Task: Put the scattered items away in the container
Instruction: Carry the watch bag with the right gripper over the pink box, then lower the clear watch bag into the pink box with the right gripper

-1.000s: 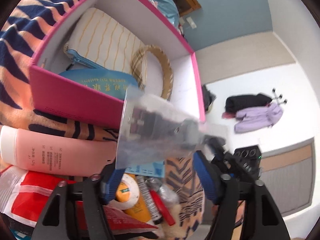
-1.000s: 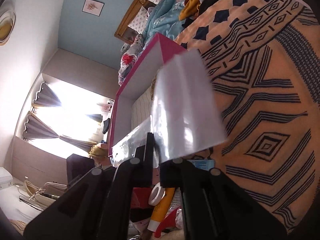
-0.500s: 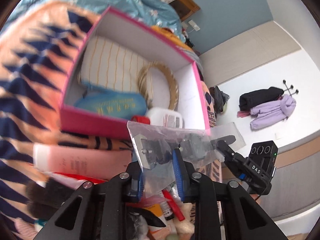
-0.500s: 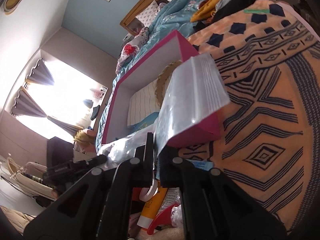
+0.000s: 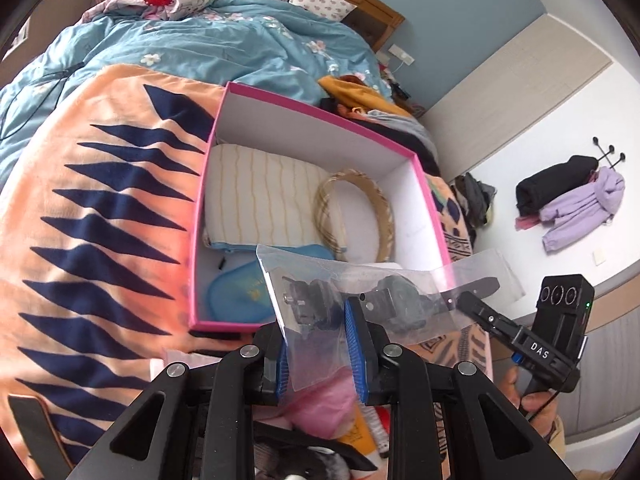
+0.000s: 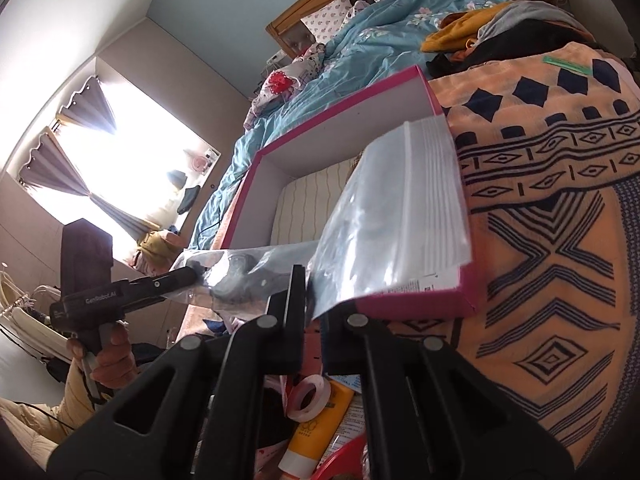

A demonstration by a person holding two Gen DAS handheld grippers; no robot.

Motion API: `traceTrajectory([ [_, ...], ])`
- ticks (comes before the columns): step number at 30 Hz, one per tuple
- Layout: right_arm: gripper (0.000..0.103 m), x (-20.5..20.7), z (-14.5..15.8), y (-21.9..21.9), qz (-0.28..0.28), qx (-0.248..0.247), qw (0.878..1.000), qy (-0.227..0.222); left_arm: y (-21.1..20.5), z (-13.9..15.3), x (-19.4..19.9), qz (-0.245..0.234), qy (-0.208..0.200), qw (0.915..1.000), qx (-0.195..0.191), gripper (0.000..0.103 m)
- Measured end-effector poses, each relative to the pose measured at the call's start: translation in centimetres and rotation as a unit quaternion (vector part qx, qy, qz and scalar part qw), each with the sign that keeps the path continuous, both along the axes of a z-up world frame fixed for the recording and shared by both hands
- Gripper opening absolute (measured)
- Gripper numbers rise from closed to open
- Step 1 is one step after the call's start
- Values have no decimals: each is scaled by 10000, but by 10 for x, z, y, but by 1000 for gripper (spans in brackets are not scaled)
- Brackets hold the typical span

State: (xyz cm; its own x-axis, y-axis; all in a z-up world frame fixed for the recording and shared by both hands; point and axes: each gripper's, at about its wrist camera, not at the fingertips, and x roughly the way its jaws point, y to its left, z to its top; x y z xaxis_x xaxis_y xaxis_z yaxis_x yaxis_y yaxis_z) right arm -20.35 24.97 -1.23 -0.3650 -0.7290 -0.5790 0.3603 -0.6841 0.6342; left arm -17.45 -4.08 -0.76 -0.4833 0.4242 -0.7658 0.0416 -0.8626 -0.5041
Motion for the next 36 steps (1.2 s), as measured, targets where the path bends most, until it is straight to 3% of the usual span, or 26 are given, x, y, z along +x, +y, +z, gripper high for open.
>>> traceTrajectory([
  [36,7,-38,-23,-40,272,741,9966,-245,-5,-19,-41,-57,-368,9957,-843,24],
])
